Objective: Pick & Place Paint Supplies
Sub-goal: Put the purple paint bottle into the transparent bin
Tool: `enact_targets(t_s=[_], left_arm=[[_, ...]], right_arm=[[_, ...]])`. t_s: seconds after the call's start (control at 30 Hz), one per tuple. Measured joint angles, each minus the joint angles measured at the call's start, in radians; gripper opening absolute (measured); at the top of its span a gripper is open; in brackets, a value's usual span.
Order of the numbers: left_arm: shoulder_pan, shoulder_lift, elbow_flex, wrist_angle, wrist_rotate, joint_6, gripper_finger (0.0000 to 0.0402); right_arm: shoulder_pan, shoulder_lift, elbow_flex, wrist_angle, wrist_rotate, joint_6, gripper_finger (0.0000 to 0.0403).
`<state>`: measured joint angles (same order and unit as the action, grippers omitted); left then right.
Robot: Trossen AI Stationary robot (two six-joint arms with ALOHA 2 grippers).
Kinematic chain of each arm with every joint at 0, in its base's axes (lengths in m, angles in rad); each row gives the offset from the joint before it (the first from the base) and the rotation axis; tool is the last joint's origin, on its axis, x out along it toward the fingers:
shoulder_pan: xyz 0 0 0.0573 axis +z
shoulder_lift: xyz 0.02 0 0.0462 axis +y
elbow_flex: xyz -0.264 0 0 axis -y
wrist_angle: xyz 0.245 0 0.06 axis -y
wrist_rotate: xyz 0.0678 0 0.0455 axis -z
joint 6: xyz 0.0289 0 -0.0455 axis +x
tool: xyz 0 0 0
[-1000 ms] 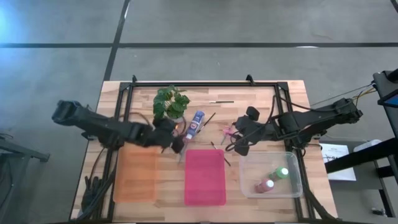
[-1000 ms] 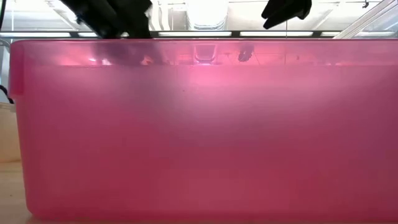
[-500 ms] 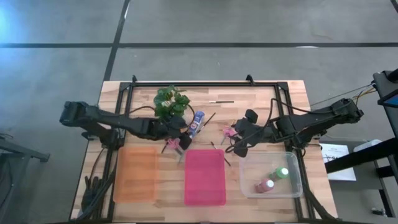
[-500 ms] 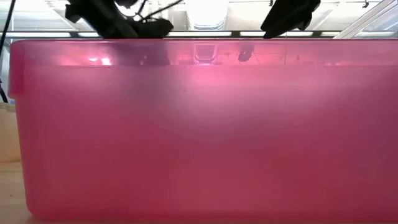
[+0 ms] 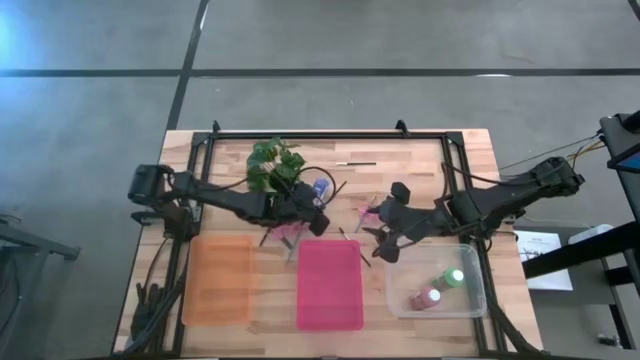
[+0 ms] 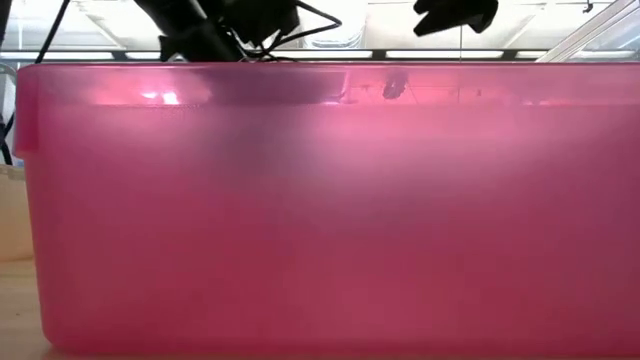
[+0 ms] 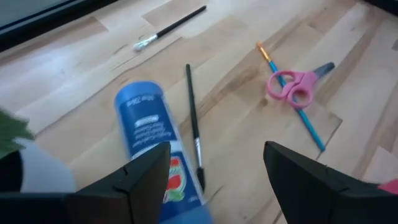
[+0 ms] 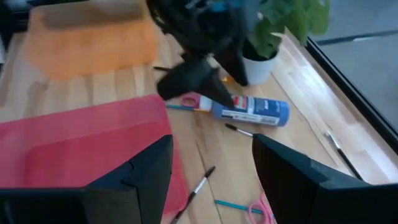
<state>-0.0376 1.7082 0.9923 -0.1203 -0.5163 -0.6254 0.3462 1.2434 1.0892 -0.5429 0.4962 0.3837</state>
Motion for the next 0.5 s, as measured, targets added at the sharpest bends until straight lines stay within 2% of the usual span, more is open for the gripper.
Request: enact_targets(t_s=[0.5], left_arm=[[0.014,0.023,0.021,-0.015,-0.023,-0.015,0.0265]], right_arm=[[0.079,0.000,0.000,0.066,0.003,-0.033,0.0217]])
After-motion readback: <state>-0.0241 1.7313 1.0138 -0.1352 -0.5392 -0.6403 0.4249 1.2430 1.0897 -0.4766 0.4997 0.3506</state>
